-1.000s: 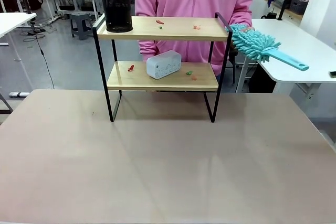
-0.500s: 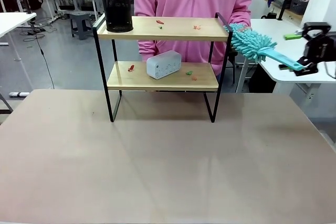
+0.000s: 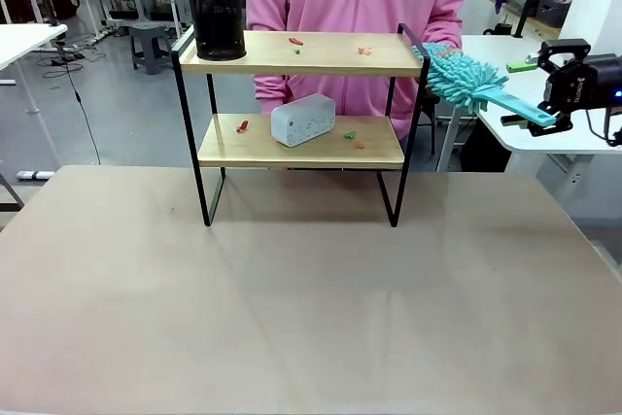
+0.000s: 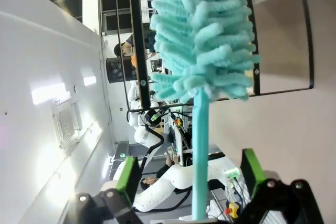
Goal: Clean the shelf.
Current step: Pick up the Duster from the human.
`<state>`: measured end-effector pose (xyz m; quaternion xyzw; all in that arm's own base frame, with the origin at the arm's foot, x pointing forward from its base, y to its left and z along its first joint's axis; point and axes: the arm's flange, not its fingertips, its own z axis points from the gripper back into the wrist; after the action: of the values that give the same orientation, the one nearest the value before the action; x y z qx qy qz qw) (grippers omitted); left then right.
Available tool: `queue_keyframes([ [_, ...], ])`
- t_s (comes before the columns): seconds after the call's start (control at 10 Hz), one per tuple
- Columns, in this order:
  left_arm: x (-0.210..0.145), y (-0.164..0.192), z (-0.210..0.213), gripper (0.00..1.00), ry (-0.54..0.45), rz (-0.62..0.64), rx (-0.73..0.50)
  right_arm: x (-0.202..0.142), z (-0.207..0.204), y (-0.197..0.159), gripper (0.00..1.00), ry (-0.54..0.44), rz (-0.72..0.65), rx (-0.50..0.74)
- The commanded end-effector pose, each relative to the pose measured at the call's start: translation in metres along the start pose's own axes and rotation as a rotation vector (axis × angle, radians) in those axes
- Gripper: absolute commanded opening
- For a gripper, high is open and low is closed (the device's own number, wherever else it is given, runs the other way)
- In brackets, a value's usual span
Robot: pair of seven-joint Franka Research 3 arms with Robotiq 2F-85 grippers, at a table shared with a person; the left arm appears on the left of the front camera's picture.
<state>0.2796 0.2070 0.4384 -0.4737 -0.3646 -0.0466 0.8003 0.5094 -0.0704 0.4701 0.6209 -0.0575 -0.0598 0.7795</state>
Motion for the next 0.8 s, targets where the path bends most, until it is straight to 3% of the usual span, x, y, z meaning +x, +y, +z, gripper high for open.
queue_keyframes([
  [0.0, 0.0016, 0.0002, -0.0003, 1.0, -0.018, -0.024, -0.012, 0.0011, -0.0024, 0.0047, 1.0, -0.001, -0.025, -0.01],
  [0.2, 0.0016, 0.0002, -0.0003, 1.0, -0.018, -0.024, -0.012, 0.0012, -0.0044, 0.0047, 1.0, -0.001, -0.026, -0.023],
  [0.3, 0.0016, 0.0002, -0.0003, 1.0, -0.018, -0.024, -0.012, 0.001, -0.0048, 0.0052, 0.43, 0.001, -0.029, -0.035],
  [0.4, 0.0016, 0.0002, -0.0003, 1.0, -0.018, -0.024, -0.012, 0.0008, -0.0055, 0.0063, 0.42, -0.002, -0.03, -0.034],
  [0.5, 0.0016, 0.0002, -0.0003, 1.0, -0.018, -0.024, -0.012, 0.0003, -0.0062, 0.008, 0.0, -0.003, -0.028, -0.034],
  [0.7, 0.0016, 0.0002, -0.0003, 1.0, -0.018, -0.024, -0.012, -0.001, -0.0075, 0.0095, 0.0, 0.006, -0.022, -0.039],
])
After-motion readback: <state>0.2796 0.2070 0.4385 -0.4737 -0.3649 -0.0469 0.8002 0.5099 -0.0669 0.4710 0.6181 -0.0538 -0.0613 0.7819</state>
